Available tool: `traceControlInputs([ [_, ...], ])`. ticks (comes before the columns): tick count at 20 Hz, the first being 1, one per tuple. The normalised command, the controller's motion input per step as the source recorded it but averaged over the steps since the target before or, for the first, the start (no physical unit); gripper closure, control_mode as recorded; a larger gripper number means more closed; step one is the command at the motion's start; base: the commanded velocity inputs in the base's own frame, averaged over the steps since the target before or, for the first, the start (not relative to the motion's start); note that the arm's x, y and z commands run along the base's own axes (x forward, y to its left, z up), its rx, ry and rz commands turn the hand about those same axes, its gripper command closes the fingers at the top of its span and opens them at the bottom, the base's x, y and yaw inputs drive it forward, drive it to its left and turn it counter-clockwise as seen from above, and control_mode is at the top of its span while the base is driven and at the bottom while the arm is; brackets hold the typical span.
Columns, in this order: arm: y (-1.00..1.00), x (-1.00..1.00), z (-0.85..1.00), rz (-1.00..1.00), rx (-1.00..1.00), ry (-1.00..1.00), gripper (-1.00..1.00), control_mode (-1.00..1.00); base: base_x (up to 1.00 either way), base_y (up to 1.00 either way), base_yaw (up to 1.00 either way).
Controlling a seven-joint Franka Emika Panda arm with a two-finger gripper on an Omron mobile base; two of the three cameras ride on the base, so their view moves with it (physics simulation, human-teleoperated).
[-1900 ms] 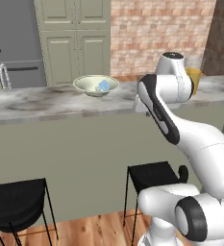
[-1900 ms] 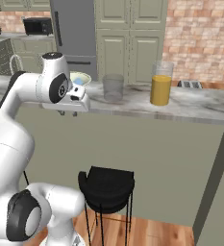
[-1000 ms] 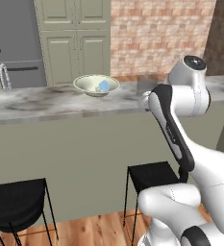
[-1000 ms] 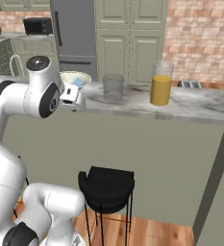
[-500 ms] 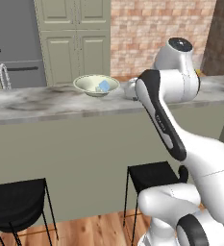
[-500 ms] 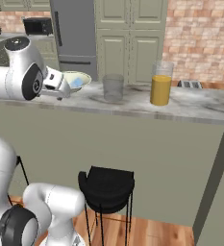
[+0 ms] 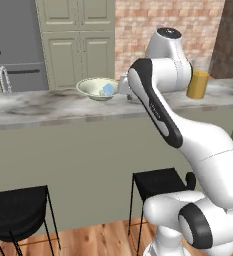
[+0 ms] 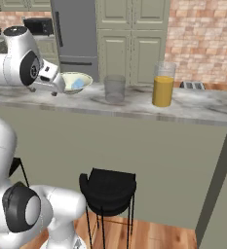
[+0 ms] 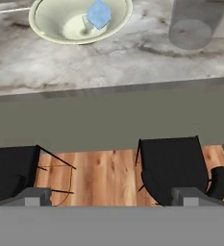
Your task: There are two ice cubes in the ice bowl. Place both ice cubes in the glass cup.
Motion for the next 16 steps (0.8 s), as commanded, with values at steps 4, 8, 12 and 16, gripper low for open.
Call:
traceControlInputs([
  [4, 0.09, 0.31, 0.00, 0.00, 0.00, 0.06, -1.00, -1.00, 0.00, 0.00, 0.00],
  [8, 0.13, 0.27, 0.00, 0.00, 0.00, 0.04, -1.00, -1.00, 0.00, 0.00, 0.00],
  [12, 0.02, 0.15, 0.00, 0.00, 0.00, 0.02, -1.00, -1.00, 0.00, 0.00, 0.00],
  [16, 0.04, 0.23, 0.00, 0.00, 0.00, 0.02, -1.00, -1.00, 0.00, 0.00, 0.00],
])
